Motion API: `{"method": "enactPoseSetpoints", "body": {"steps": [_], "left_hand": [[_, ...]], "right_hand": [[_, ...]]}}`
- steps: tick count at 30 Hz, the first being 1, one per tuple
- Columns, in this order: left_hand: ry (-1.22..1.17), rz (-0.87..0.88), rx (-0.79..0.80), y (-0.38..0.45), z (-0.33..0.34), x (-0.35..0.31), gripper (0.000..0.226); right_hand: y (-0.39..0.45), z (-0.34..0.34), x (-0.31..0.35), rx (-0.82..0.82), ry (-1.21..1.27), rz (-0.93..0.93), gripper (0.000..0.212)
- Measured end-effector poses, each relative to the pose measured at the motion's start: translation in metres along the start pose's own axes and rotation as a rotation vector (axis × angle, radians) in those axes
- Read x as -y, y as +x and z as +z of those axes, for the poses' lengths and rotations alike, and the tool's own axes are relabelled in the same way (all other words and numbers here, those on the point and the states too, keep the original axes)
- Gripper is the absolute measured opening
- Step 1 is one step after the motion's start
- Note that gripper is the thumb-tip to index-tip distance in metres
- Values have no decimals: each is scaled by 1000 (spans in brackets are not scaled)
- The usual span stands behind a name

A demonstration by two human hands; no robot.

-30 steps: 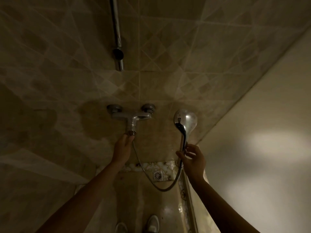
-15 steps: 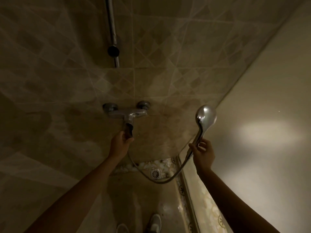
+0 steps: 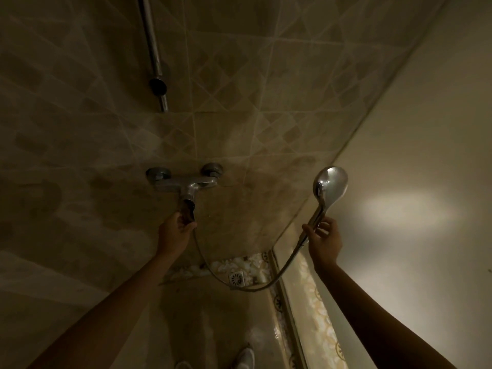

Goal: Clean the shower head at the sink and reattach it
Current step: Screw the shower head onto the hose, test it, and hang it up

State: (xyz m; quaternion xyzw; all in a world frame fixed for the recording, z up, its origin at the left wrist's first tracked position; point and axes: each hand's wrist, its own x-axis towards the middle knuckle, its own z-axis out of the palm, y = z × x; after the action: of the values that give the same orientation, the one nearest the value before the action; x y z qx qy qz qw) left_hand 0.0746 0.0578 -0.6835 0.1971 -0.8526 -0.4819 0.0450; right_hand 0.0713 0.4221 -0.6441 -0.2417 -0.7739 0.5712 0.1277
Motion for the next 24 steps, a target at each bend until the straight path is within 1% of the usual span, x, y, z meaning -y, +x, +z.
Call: {"method": "enactPoseSetpoints", "body": {"steps": [4,9,24], "left_hand": [[-41,-21,-8,-2,-2,-5,19],[-3,-23,0,-2,-4,-7,21],[-50,-47,-27,-6,-3,-8,19]], "right_hand": [[4,3,3,-2,37,24,37],[4,8,6,-5,53,15,38],[0,8,1,56,72,3,31]]}}
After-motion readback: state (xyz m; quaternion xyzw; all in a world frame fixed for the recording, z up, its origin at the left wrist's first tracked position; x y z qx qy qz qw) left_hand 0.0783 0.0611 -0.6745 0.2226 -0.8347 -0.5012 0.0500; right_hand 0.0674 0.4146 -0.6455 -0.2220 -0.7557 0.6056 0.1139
